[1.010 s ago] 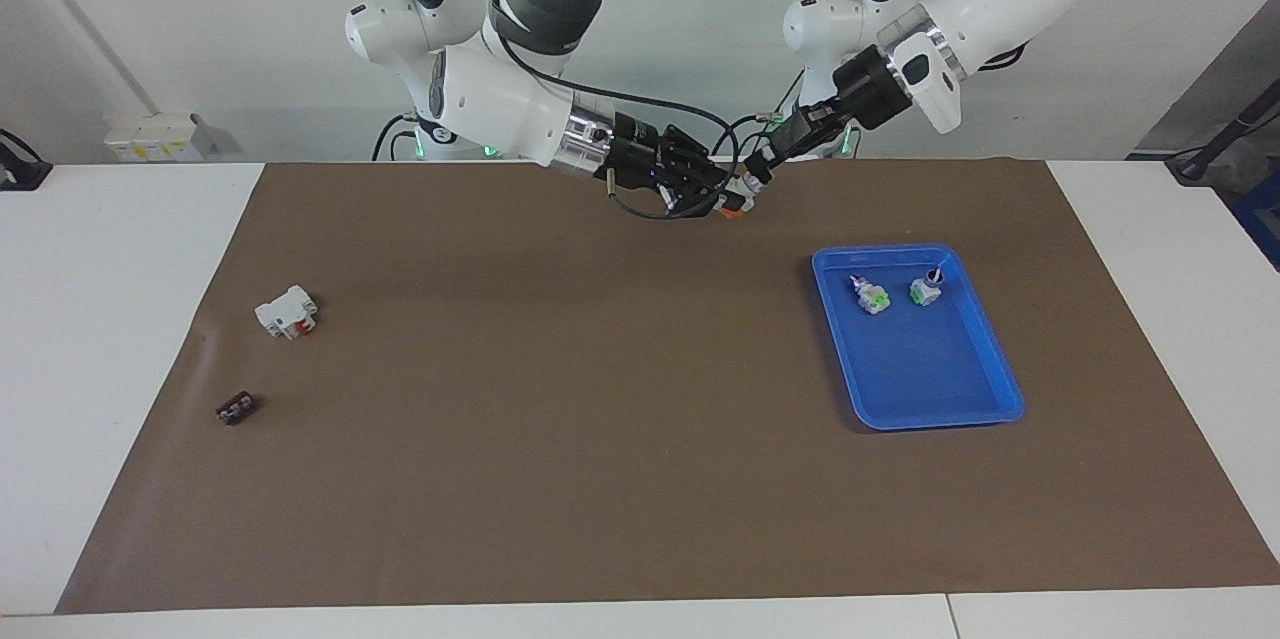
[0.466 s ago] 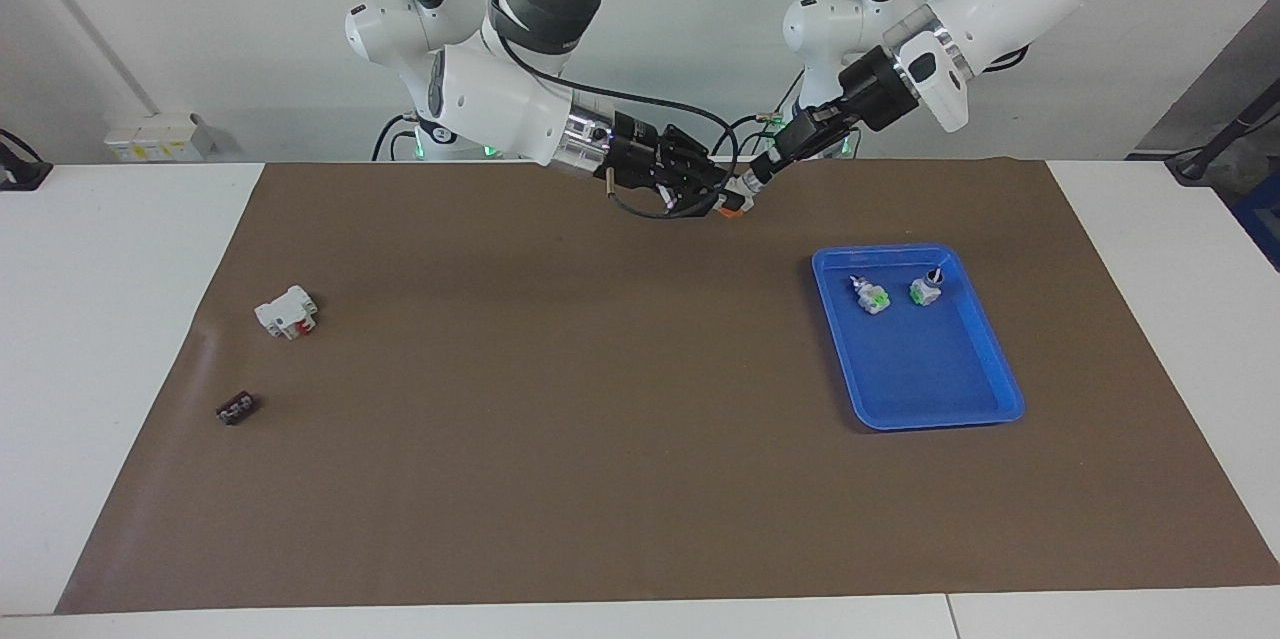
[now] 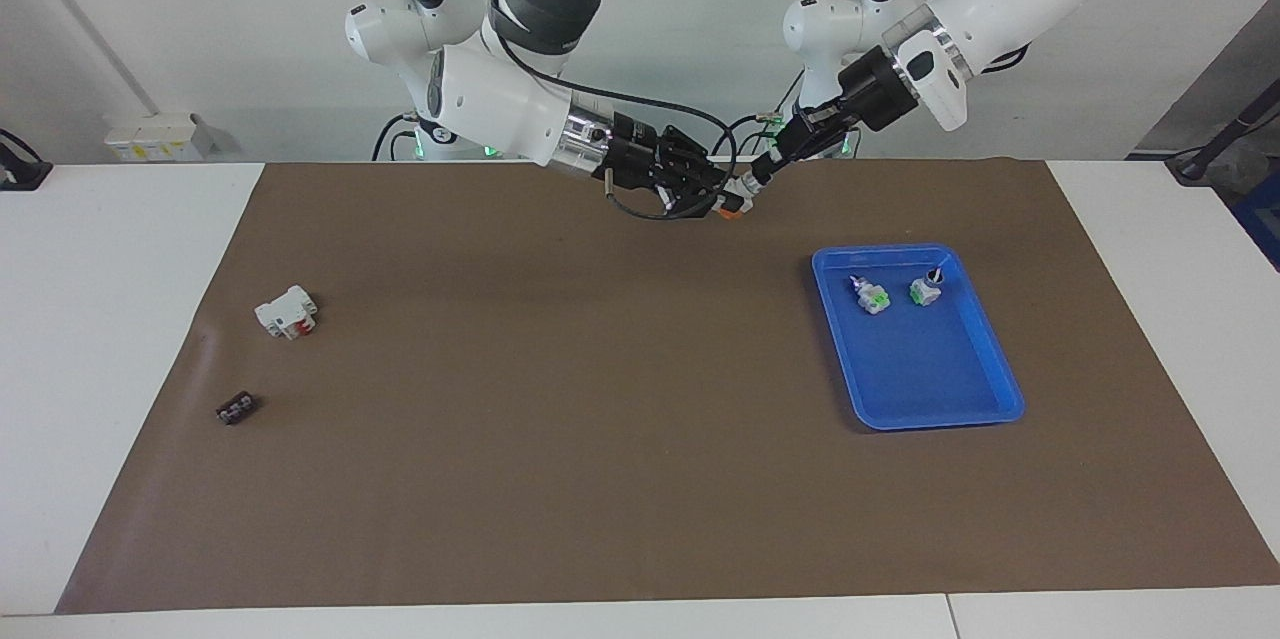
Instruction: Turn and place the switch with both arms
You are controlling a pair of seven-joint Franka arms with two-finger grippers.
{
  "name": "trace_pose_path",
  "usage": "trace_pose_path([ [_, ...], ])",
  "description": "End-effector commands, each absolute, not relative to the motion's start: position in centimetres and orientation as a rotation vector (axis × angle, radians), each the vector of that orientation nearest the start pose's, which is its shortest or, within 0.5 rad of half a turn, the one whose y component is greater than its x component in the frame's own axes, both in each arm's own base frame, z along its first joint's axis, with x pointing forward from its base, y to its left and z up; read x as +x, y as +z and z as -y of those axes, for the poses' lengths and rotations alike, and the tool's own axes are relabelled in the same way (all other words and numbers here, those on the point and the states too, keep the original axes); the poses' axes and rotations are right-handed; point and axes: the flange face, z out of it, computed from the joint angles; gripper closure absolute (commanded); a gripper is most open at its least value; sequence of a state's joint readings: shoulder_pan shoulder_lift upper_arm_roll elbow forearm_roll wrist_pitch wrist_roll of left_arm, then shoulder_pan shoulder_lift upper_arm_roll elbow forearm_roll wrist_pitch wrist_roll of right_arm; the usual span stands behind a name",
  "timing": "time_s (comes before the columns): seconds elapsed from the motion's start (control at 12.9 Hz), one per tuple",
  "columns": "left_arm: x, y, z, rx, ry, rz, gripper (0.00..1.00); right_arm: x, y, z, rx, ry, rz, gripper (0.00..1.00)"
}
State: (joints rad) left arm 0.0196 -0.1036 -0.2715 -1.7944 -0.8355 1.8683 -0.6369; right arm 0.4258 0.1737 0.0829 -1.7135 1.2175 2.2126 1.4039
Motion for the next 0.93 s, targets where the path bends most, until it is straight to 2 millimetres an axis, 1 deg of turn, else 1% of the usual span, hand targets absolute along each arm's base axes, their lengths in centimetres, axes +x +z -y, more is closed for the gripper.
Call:
trace_pose_path([
  [0.0, 50.8, 62.1, 20.1, 2.262, -0.222, -0.638, 1.00, 54.8, 54.3, -33.8, -1.518, 0.870, -1.480, 1.00],
  [0.16, 50.8, 62.2, 20.1, 2.256, -0.228, -0.657, 1.00, 54.8, 54.4, -33.8, -1.518, 0.869, -1.478, 1.00],
  [0.23, 50.7, 62.1, 20.1, 2.240, -0.252, -0.720, 1.00, 54.9, 54.4, -33.7, -1.517, 0.867, -1.479, 1.00],
  [0.31, 50.9, 62.2, 19.9, 2.195, -0.296, -0.858, 1.00, 54.9, 54.4, -33.7, -1.517, 0.867, -1.479, 1.00],
  [0.39, 51.1, 62.2, 19.8, 2.157, -0.322, -0.956, 1.00, 54.9, 54.4, -33.7, -1.516, 0.868, -1.480, 1.00],
  [0.54, 51.3, 61.3, 19.4, 2.088, -0.375, -1.131, 1.00, 54.9, 54.4, -33.7, -1.517, 0.867, -1.479, 1.00],
  [0.62, 51.4, 61.2, 19.0, 2.042, -0.392, -1.217, 1.00, 54.9, 54.4, -33.7, -1.517, 0.867, -1.479, 1.00],
  [0.7, 51.5, 61.0, 18.6, 1.971, -0.433, -1.345, 1.00, 54.9, 54.4, -33.7, -1.516, 0.868, -1.480, 1.00],
  [0.85, 51.7, 60.5, 18.0, 1.847, -0.472, -1.526, 1.00, 54.9, 54.4, -33.7, -1.516, 0.868, -1.480, 1.00],
])
